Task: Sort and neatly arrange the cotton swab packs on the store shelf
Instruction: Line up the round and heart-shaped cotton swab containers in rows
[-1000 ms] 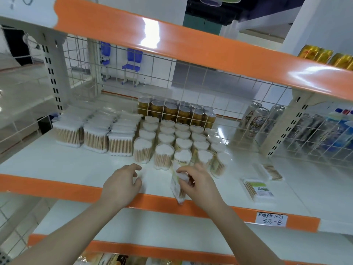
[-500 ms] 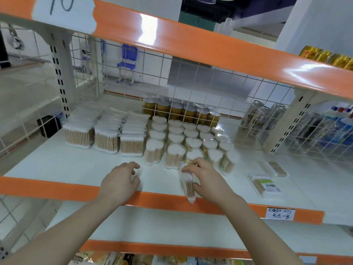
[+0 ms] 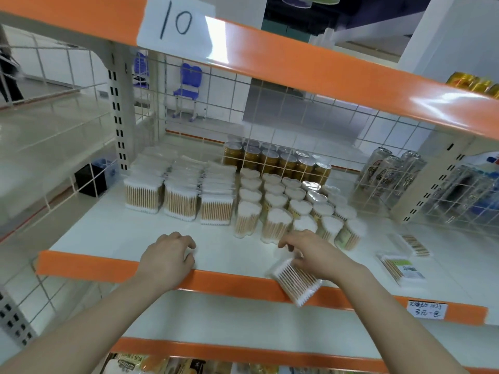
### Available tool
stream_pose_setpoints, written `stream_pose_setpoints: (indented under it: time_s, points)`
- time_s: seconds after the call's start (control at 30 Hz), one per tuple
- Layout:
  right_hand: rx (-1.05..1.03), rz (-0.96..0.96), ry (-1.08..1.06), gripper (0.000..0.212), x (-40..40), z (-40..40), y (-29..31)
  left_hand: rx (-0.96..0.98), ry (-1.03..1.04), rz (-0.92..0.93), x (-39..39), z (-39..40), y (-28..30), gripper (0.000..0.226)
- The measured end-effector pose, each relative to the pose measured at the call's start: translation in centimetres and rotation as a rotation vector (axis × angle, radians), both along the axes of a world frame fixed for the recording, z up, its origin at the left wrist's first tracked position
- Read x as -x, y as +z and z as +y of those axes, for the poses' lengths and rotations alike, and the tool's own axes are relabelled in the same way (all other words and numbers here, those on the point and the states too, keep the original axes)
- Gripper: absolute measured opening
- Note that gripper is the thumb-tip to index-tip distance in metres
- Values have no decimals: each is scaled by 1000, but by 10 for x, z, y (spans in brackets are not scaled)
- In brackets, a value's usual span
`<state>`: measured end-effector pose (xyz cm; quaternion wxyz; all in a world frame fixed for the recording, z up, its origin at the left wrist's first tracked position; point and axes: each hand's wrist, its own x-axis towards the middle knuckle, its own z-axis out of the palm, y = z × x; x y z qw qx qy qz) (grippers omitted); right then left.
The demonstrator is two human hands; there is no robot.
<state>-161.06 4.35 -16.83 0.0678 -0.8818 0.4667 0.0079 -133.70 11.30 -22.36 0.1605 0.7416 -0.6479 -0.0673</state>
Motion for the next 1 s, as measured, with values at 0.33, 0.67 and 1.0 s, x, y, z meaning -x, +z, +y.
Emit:
stream_pose_setpoints:
  time_s: [0.33,0.67,1.0]
  points:
    - [-22,-59,-137,9,9,1,-24,2,-17,60,-8,-6,-9,31]
    - [-185,-111,-257,34,6,0,-21,-14,-100,123,25,-14,-6,30]
    - [-401,-194,-324,55,11,-4,-18,-3,-82,123,48,-12,-5,31]
